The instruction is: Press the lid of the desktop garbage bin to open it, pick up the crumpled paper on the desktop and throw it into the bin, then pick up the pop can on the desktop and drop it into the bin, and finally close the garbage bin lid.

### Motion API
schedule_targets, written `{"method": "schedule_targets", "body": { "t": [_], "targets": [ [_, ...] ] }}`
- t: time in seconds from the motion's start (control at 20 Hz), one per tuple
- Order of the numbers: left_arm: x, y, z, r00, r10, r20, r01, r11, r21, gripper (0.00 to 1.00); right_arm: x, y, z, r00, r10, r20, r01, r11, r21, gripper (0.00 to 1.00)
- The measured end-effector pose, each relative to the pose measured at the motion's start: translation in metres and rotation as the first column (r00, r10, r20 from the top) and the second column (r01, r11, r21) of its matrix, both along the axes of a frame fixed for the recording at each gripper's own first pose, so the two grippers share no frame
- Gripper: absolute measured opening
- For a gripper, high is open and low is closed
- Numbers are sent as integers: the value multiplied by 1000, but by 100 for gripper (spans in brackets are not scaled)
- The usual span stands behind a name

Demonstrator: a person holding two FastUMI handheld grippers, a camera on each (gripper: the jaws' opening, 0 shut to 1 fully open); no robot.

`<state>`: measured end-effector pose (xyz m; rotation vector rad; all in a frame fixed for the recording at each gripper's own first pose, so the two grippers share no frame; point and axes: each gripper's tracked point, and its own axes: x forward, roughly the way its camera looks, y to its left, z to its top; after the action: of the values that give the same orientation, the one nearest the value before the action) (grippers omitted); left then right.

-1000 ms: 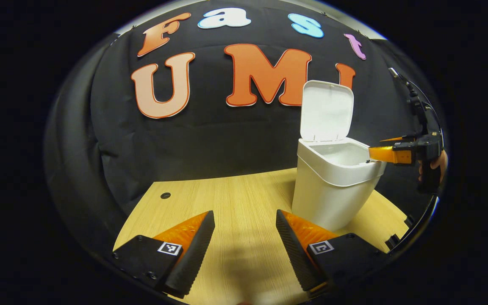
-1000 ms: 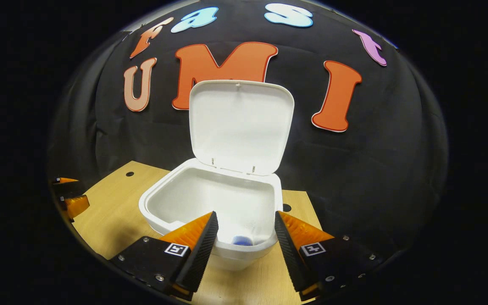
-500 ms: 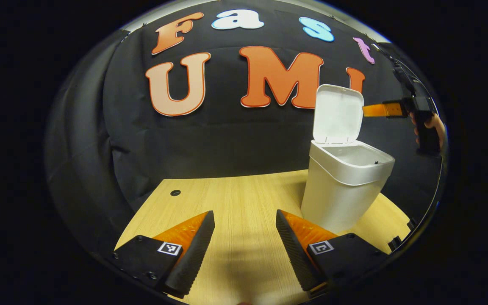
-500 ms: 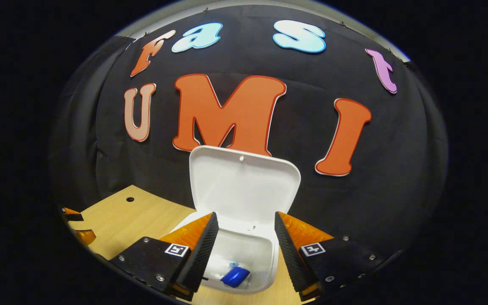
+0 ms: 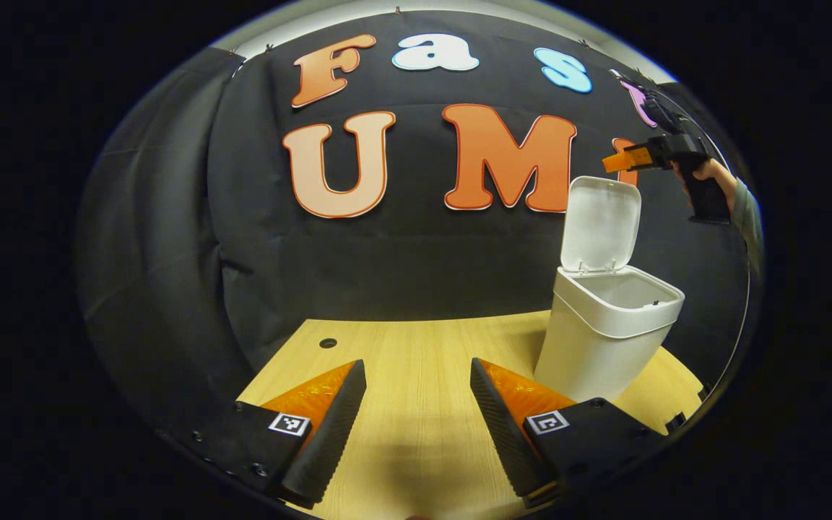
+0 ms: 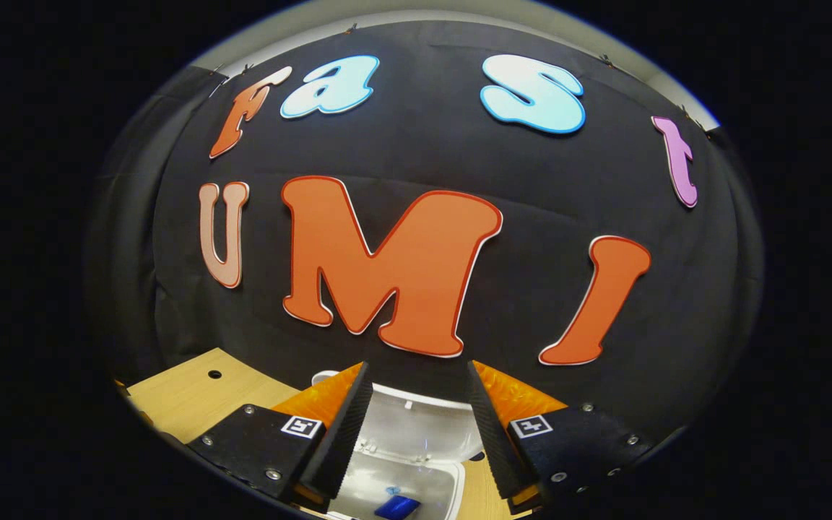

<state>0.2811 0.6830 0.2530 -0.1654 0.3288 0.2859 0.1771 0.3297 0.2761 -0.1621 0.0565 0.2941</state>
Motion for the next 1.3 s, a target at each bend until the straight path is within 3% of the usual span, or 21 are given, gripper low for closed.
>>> {"method": "schedule_targets", "body": {
  "t": [0.3, 0.4, 0.65, 0.95, 1.3],
  "targets": [
    [-9, 22, 1, 999, 41, 3, -41, 999, 7, 95, 14, 17, -26, 994, -1, -109, -2, 1000, -28, 80],
    [-4, 24, -1, 1000, 30, -1, -30, 1000, 7, 93, 10, 15, -23, 996, -15, -91, 10, 998, -57, 80],
    [12, 17, 0, 999, -31, 7, 31, 999, 17, 93, -33, 14, -40, 991, 0, -133, 0, 1000, -2, 77],
    [18, 12, -5, 998, -69, -1, 69, 998, 12, 93, -76, 14, -124, 948, 3, -319, -12, 1000, -27, 80],
    [22, 7, -13, 995, -93, -22, 94, 996, 13, 93, -103, 0, -177, 897, -31, -440, 41, 999, 15, 80]
  ]
}}
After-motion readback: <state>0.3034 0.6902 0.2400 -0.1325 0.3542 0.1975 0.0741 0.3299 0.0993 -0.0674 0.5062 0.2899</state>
